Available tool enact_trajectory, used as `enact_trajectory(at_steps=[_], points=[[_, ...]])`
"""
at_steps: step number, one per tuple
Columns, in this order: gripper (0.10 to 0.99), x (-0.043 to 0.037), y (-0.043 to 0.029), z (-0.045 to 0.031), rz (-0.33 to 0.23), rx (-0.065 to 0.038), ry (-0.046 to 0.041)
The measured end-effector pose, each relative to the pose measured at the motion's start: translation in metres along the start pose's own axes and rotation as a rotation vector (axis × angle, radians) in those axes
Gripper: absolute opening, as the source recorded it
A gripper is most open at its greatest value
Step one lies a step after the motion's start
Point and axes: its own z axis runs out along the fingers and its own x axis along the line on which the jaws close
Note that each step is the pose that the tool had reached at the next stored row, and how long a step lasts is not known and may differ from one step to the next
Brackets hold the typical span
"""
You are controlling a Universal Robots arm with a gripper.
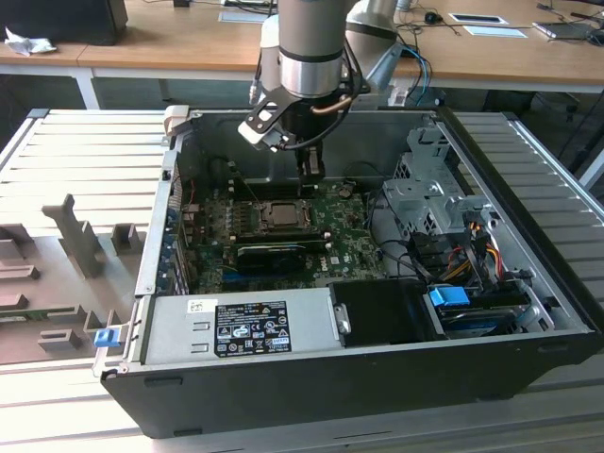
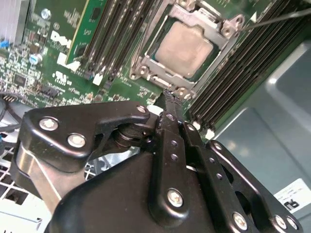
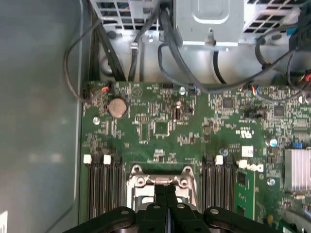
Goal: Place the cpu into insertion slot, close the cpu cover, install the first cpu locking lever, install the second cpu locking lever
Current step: 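Close the cpu cover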
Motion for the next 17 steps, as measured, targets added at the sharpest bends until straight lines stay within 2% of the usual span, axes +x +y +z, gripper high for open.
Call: enact_trajectory(at_steps=[3,9,14,17], points=[[0.106,0.0001,-0.0049,0.0002,0.000,0.000,0.0002],[0.106,0.0001,-0.0070,0.0024,0.000,0.000,0.0002],[0.106,0.0002,-0.0105,0.0064,0.000,0.001,0.0000],[0.106,0.0002,-0.0133,0.0120,-0.001,0.001,0.0002]])
